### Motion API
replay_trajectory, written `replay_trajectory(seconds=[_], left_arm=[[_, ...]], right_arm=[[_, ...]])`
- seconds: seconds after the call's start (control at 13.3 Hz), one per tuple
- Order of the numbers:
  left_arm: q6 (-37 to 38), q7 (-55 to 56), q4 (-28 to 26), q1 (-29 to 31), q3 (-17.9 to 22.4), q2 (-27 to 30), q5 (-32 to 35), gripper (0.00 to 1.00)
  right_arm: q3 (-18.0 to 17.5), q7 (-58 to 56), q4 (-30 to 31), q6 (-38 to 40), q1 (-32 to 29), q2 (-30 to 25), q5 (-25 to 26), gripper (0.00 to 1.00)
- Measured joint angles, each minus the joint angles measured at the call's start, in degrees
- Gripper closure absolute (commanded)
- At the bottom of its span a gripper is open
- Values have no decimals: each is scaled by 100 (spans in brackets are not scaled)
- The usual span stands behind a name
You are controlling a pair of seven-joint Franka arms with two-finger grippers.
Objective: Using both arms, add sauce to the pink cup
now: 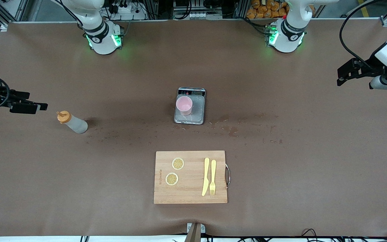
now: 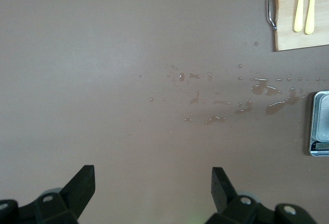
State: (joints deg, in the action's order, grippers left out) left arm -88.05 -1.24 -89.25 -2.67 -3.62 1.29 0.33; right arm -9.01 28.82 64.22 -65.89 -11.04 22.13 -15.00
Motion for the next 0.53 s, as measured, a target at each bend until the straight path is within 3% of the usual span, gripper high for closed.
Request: replay_trajectory(seconds=[0.38, 0.53], left_arm=[[0, 0, 0, 0, -1, 0, 0, 0], [0, 0, 0, 0, -3, 0, 0, 0]], right_arm=[[17, 9, 176, -55, 491, -326, 438, 0], [174, -106, 292, -161, 625, -487, 523, 0]])
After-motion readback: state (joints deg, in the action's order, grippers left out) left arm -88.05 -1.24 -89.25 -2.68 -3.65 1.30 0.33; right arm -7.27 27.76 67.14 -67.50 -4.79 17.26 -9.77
